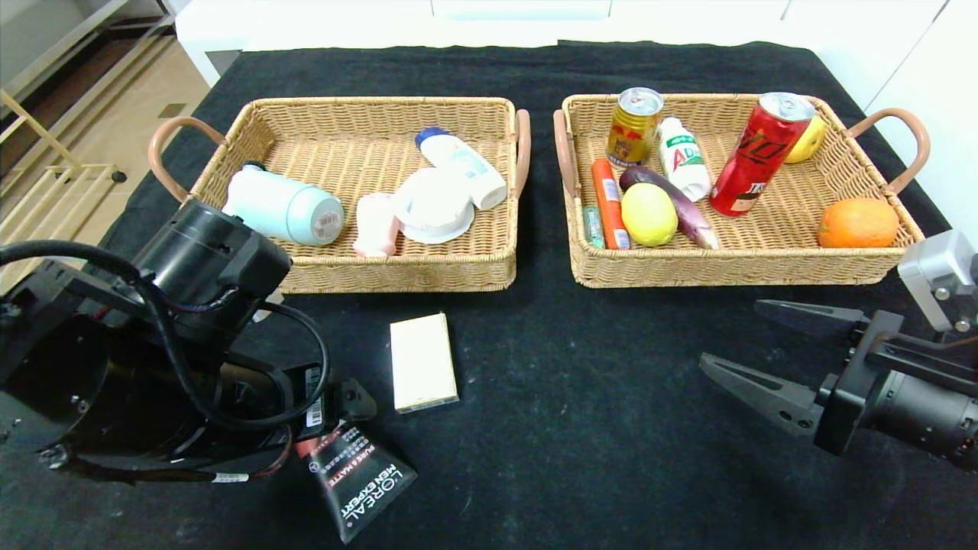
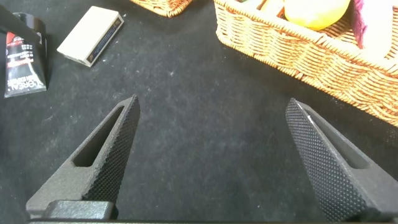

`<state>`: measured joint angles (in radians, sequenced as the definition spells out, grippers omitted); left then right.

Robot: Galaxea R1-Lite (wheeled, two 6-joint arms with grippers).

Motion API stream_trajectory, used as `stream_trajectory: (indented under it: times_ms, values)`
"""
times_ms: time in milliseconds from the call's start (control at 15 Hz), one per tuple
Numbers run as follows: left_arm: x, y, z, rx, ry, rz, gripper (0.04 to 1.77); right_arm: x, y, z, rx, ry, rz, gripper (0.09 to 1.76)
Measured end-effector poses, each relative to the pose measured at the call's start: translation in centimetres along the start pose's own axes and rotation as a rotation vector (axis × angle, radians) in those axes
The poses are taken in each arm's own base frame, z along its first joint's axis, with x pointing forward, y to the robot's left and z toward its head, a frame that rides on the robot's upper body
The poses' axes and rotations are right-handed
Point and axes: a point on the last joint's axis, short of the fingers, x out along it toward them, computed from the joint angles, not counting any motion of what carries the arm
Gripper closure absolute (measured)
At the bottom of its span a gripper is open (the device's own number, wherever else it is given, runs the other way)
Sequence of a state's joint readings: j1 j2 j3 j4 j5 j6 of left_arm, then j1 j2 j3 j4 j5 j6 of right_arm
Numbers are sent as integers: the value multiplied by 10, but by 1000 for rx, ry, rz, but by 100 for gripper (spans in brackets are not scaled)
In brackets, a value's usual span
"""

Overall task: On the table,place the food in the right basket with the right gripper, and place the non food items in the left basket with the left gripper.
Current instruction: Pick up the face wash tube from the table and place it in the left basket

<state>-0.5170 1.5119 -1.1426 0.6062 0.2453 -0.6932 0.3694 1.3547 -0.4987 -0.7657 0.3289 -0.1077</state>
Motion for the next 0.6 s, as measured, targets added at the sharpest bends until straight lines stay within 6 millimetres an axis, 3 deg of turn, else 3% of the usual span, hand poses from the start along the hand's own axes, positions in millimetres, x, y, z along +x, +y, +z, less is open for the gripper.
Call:
stream_trajectory:
  times_ms: [600]
  values:
    - [16, 0, -7, -8, -2, -2, 9, 1, 0, -2, 2, 8, 2, 14]
